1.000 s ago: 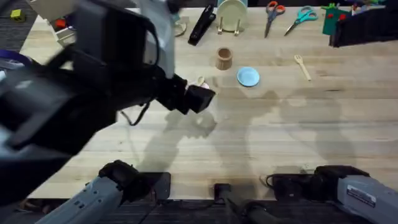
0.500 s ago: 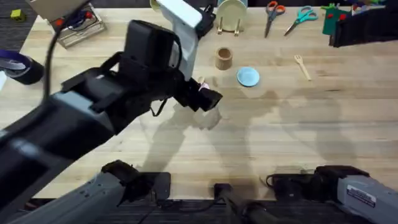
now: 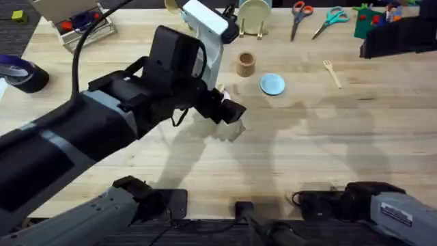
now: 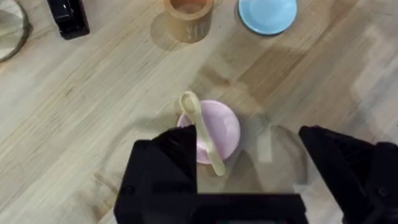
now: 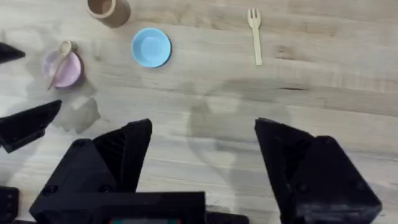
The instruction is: Pick up a utensil and set it on the pink plate, then put the other utensil in the container.
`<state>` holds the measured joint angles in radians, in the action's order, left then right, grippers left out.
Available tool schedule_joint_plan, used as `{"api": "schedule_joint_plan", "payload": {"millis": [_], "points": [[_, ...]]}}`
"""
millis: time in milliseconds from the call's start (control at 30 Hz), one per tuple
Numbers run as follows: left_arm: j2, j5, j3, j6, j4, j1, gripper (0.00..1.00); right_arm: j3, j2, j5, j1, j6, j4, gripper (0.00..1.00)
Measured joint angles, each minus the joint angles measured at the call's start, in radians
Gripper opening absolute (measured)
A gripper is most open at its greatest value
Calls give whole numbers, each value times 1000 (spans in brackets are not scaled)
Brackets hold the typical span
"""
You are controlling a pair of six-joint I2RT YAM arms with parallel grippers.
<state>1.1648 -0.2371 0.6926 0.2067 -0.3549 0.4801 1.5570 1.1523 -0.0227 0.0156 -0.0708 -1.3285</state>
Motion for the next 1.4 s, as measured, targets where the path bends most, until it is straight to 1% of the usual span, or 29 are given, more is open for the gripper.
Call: {"api": "schedule_joint_plan", "payload": {"millis": [167, 400, 533, 733, 1067, 1400], "points": [[0, -3, 0, 0, 0, 0, 994, 2, 76, 0, 47, -37, 1, 996], [0, -3, 0, 0, 0, 0, 993, 2, 250, 0, 126, -145, 24, 996], [0, -3, 0, 0, 0, 0, 993, 2, 352, 1, 156, -216, 76, 996], [0, -3, 0, 0, 0, 0, 993, 2, 495, 0, 192, -278, 194, 996], [0, -3, 0, 0, -1, 0, 994, 2, 726, 0, 211, -319, 362, 995], [0, -3, 0, 0, -1, 0, 993, 2, 873, 0, 211, -331, 498, 996]]}}
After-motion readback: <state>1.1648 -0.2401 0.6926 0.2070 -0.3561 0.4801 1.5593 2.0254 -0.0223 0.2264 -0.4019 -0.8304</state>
